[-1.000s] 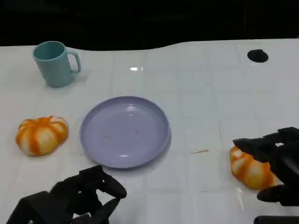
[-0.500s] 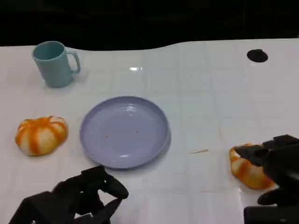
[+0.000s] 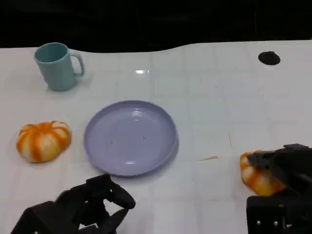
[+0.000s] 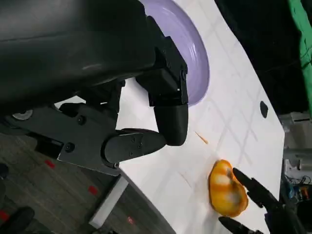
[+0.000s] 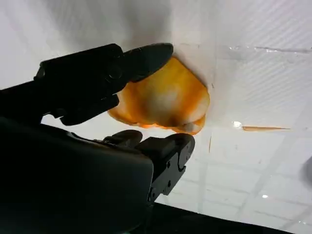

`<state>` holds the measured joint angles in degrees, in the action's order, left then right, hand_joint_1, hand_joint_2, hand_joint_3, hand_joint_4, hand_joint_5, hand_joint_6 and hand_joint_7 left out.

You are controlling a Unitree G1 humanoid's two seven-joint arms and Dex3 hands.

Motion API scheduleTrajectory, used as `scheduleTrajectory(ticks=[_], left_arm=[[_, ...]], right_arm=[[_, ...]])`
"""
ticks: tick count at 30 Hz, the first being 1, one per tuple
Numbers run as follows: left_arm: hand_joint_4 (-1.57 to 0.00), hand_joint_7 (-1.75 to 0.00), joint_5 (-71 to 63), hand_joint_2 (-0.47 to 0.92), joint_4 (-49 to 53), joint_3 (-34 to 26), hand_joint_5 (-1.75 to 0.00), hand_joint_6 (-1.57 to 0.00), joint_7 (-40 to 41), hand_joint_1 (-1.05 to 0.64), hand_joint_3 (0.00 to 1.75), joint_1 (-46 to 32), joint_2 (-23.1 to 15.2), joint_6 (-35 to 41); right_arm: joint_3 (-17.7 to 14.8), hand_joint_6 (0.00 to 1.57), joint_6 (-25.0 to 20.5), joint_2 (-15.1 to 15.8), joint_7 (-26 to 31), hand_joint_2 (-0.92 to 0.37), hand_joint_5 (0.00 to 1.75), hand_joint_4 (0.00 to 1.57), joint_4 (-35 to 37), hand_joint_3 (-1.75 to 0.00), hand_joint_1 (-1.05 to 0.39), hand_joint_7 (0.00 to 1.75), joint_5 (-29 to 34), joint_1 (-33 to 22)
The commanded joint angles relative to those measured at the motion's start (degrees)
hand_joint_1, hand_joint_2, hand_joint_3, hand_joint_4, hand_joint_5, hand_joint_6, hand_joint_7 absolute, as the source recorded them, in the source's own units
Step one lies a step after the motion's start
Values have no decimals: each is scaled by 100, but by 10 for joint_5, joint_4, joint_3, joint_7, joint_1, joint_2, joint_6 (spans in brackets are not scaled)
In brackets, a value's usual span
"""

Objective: Grasp the bread from the table and place it into the plate.

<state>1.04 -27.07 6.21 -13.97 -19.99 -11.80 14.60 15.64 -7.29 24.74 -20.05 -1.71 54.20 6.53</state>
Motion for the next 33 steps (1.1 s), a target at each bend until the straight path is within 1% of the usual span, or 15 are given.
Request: scheduleTrajectory(ticks=[1,6,8,11,14,17,18,19,20,21,22,23,25,28,33], left_arm=[[-65,-125,3,87,-17,-2,-175,-65,0,-31,53,-9,-3,5],[-63,-125,2,87,-25,-2,-175,-65,1,-32,52,-11,-3,12],[-64,-125,2,87,-30,-1,-175,-65,1,-33,52,-11,-2,17],[-65,-125,-1,87,-37,0,-175,-65,3,-33,52,-11,-2,24],[-66,-125,-1,87,-42,1,-175,-66,4,-32,52,-10,-2,27],[-66,-126,2,87,-48,0,-175,-65,4,-30,53,-10,0,38],[-66,-126,3,87,-51,0,-175,-65,4,-29,53,-9,1,42],[-65,-126,4,86,-52,0,-175,-65,4,-28,54,-9,2,45],[-65,-126,4,86,-53,0,-175,-65,5,-28,54,-9,2,48],[-65,-127,4,86,-54,0,-175,-65,5,-28,54,-9,3,49],[-65,-127,4,86,-54,0,-175,-65,5,-27,55,-9,4,50],[-65,-127,5,86,-54,1,-175,-65,5,-27,55,-8,4,51],[-65,-127,2,85,-53,1,-175,-65,5,-27,55,-8,4,48],[-65,-128,0,85,-52,3,-175,-64,5,-27,56,-8,4,44],[-65,-128,9,84,-51,0,-175,-64,3,-27,58,-8,8,48]], right_arm=[[9,42,-9,-6,-2,-92,24,28,56,-10,-49,1,-27,35],[16,51,-19,-18,-6,-92,23,38,107,-20,-48,4,-64,66],[16,58,-23,-25,0,-92,21,45,127,-22,-47,5,-80,75],[14,74,-24,-33,19,-92,21,63,150,-21,-44,8,-103,85],[7,93,-20,-41,57,-92,27,83,164,-16,-38,14,-123,87],[-4,106,-1,-57,139,-92,31,96,182,-11,-31,17,-134,85],[-6,112,16,-59,176,-92,39,101,192,-10,-27,18,-134,85],[-6,120,34,-60,204,-89,81,97,202,-12,-18,19,-136,86],[-7,124,60,-58,238,-84,105,92,215,-21,-14,20,-137,88],[-6,127,80,-56,264,-70,137,89,227,-53,-10,29,-139,91],[-6,116,96,-55,283,-52,159,91,236,-93,-10,67,-140,93],[-5,104,106,-54,296,-46,167,93,244,-107,-11,96,-141,96],[-5,92,124,-53,314,-41,173,94,252,-118,-12,124,-143,98],[-2,81,151,-53,347,-40,174,90,256,-114,-13,150,-139,101],[-2,74,163,-60,360,-37,175,89,259,-115,-14,165,-145,105]])
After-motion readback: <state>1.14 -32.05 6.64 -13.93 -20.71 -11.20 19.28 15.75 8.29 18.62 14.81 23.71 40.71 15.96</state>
